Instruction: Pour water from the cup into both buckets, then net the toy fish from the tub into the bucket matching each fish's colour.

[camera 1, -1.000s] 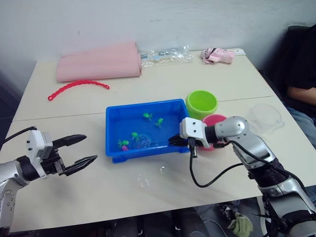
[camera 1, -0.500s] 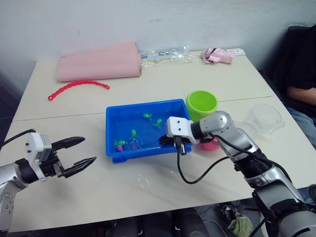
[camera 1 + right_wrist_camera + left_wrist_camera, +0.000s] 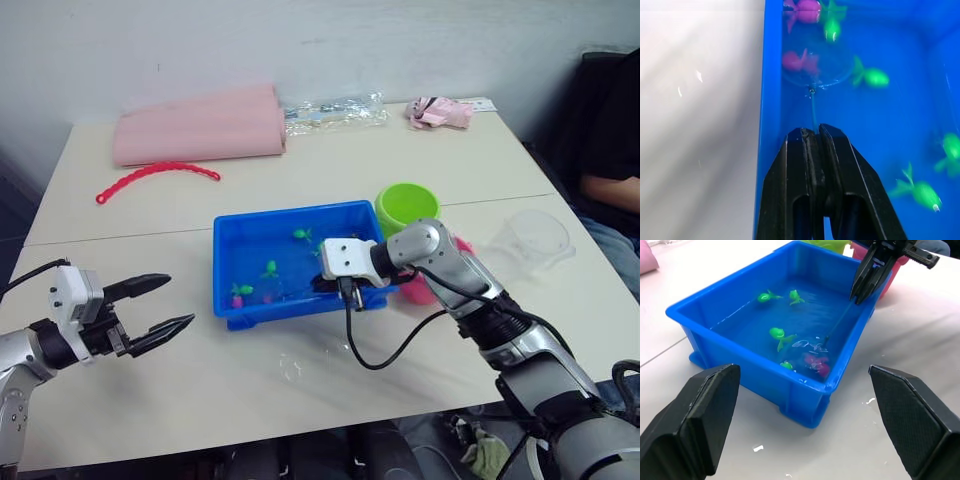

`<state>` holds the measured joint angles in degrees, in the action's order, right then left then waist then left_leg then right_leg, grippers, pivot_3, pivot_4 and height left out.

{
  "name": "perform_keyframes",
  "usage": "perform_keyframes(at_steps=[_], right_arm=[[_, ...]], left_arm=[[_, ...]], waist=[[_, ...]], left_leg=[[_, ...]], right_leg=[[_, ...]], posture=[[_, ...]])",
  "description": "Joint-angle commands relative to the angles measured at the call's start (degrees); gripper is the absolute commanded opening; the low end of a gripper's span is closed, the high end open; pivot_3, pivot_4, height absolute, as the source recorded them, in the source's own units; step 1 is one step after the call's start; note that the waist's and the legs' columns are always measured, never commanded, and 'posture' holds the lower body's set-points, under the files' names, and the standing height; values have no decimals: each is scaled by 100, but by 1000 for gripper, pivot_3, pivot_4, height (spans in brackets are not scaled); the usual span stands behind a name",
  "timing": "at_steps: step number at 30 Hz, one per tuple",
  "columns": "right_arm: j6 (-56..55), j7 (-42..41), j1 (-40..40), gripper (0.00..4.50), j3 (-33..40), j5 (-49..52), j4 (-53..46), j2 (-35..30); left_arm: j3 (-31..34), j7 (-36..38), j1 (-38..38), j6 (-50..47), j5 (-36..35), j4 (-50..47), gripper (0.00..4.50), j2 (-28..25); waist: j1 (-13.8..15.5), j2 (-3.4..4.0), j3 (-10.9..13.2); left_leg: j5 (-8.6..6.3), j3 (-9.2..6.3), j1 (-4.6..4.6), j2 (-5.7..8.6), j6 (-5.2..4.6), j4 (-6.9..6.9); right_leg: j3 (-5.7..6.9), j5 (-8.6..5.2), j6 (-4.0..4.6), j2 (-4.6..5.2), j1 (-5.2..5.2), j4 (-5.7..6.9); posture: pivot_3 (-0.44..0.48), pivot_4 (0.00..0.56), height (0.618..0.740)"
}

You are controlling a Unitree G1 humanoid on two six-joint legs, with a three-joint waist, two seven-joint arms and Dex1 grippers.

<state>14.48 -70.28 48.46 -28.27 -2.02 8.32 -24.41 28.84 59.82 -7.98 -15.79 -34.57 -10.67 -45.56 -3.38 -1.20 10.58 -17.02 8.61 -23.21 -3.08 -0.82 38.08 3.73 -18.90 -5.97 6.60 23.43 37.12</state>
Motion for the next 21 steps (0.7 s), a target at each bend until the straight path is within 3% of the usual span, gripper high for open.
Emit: perform_keyframes(at_steps=[1, 13, 21], right_arm=[[37, -229, -103, 0, 223, 424, -207, 80], [650, -23, -266, 0, 674, 710, -326, -56], [1058, 15, -421, 0, 459, 510, -448, -257]], left_arm=[[93, 0, 18, 98, -26, -63, 4467, 10], [84, -14, 50, 112, -18, -22, 4467, 8], [47, -16, 109, 121, -7, 16, 4467, 13]], waist=[[7, 0, 0], [7, 0, 0], [14, -1, 0]], left_leg=[[0, 0, 0, 0, 0, 0], [-1, 0, -1, 1, 0, 0], [-1, 0, -1, 2, 0, 0]], right_leg=[[1, 0, 0, -1, 0, 0], [3, 0, 0, 2, 0, -1], [4, 0, 0, 4, 0, -2]], posture=[[0, 150, 740], [0, 150, 740], [0, 150, 740]])
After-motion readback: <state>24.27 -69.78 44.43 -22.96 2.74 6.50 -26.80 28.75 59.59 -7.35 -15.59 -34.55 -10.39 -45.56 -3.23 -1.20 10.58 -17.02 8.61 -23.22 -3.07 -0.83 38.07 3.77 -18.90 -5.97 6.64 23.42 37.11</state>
